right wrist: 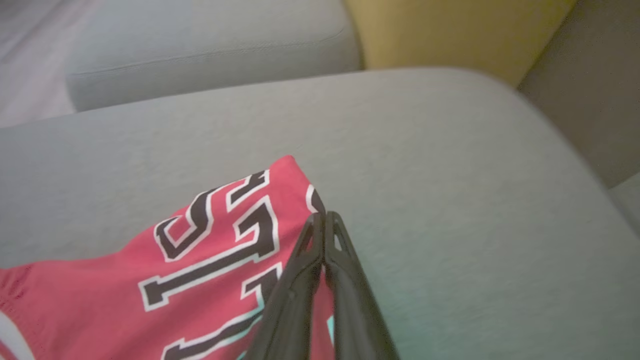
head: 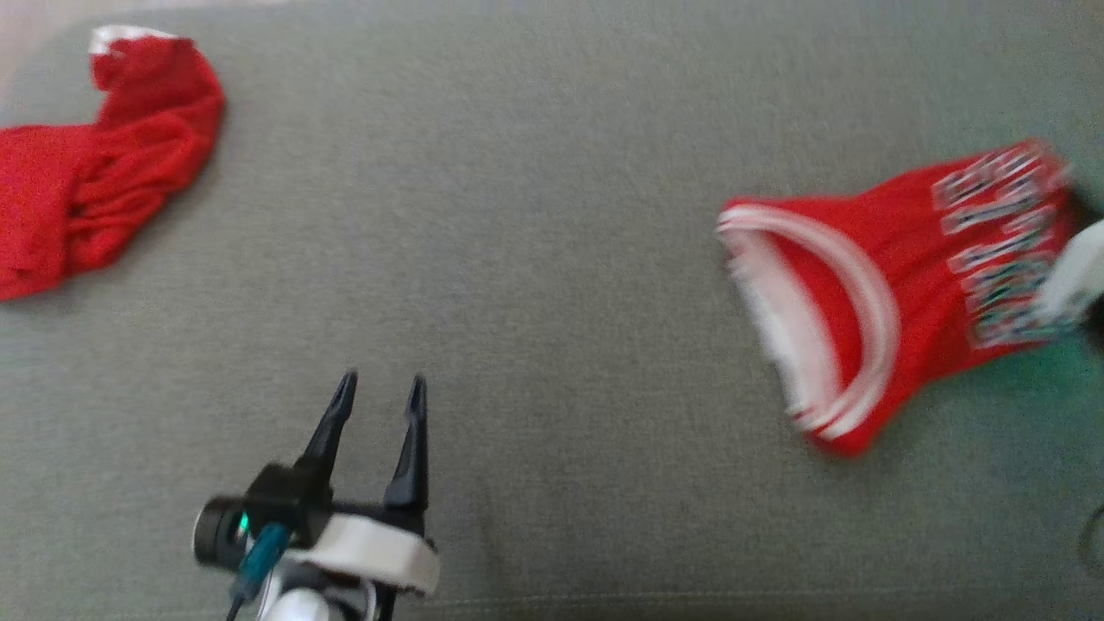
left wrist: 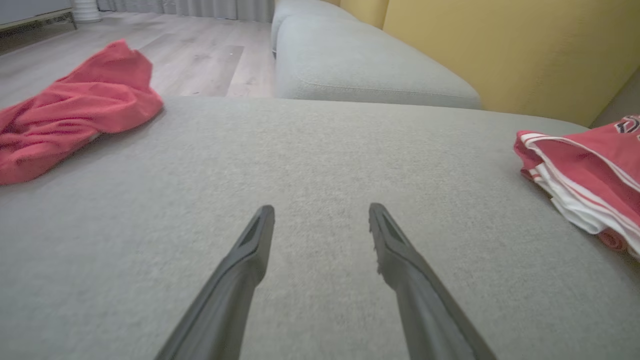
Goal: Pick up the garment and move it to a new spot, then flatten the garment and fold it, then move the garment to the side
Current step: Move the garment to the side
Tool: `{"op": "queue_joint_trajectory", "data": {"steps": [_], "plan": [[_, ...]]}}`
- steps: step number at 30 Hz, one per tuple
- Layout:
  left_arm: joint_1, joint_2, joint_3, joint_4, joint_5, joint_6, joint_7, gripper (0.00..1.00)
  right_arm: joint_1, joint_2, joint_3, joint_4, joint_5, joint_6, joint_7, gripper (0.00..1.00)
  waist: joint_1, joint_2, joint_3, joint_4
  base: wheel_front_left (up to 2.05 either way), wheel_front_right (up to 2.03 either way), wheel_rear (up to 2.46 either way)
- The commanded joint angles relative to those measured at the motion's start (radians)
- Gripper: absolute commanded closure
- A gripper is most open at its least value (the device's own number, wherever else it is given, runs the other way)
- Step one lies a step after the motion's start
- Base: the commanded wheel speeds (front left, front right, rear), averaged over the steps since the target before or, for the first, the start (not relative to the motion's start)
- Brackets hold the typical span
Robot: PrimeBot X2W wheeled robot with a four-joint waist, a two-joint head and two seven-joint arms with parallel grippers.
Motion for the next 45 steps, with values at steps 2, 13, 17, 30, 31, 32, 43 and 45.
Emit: {"op": "queue_joint_trajectory", "data": {"steps": [2,13,17,30,31,32,43,45], "plan": [[-0.073,-0.006,0.01,-0.038,0.027,-0.017,-0.012,0.0,-0.114,-0.08,-0.044,0.009,-0.088,0.007,-0.053,1.0,0.0,0.0,0.078,-0.049,0.0,0.0,0.0],[-0.108,-0.003,-0.005,-0.086,0.068,-0.014,-0.012,0.0,-0.347,-0.228,-0.369,0.169,-0.421,0.007,-0.179,1.0,0.0,0.0,0.202,-0.041,0.0,0.0,0.0],[-0.097,-0.001,0.01,-0.094,0.074,-0.015,-0.012,0.0,-0.377,-0.215,-0.442,0.195,-0.52,0.007,-0.222,1.0,0.0,0.0,0.209,-0.042,0.0,0.0,0.0],[-0.097,-0.004,0.023,-0.099,0.059,-0.004,-0.012,0.0,-0.384,-0.106,-0.511,0.182,-0.658,0.007,-0.501,0.0,0.0,0.0,0.143,-0.061,0.0,0.0,0.0],[-0.095,-0.004,0.025,-0.098,0.054,-0.001,-0.012,0.0,-0.377,-0.087,-0.504,0.183,-0.637,0.007,-0.523,0.0,0.0,0.0,0.13,-0.062,0.0,0.0,0.0],[-0.092,-0.004,0.028,-0.098,0.049,0.002,-0.012,0.0,-0.368,-0.063,-0.492,0.18,-0.608,0.007,-0.543,0.0,0.0,0.0,0.115,-0.064,0.0,0.0,0.0],[-0.02,-0.006,0.072,-0.073,0.004,0.022,-0.012,0.0,-0.001,0.145,-0.137,-0.16,-0.282,0.007,-0.579,0.0,0.0,0.0,-0.064,-0.085,0.0,0.0,0.0],[-0.006,-0.006,0.078,-0.072,-0.005,0.027,-0.012,0.0,0.101,0.169,-0.097,-0.266,-0.256,0.007,-0.558,0.0,0.0,0.0,-0.086,-0.08,0.0,0.0,0.0]]}}
